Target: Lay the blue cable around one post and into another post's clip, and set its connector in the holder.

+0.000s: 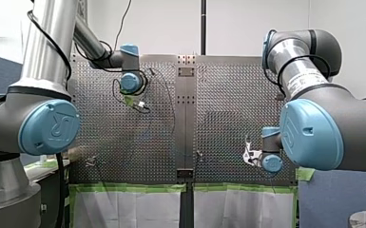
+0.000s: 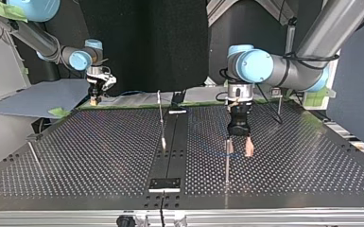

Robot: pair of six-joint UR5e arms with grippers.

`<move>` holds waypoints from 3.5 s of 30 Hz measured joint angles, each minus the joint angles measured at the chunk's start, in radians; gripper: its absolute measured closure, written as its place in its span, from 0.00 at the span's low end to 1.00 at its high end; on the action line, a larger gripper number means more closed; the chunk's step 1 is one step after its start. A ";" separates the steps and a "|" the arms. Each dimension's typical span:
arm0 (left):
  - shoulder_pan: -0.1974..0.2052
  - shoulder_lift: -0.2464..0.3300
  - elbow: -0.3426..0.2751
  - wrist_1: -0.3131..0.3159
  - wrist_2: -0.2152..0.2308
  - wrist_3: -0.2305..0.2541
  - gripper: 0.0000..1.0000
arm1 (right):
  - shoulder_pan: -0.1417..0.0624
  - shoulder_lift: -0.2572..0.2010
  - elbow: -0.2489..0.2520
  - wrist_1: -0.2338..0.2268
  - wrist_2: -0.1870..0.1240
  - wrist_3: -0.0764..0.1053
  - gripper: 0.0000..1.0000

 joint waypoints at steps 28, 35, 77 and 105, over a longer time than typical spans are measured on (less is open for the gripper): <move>0.040 -0.107 0.116 -0.048 0.018 0.037 0.00 | 0.000 0.001 0.000 -0.002 -0.001 -0.004 0.98; 0.050 -0.108 0.128 -0.068 0.026 0.034 0.00 | 0.000 -0.007 0.000 0.006 0.021 -0.027 0.98; 0.051 -0.109 0.128 -0.077 0.025 0.076 0.00 | 0.018 -0.346 -0.037 0.346 0.030 0.001 0.98; 0.057 -0.109 0.129 -0.075 0.026 0.078 0.00 | -0.014 -0.592 -0.053 0.503 0.047 -0.069 0.98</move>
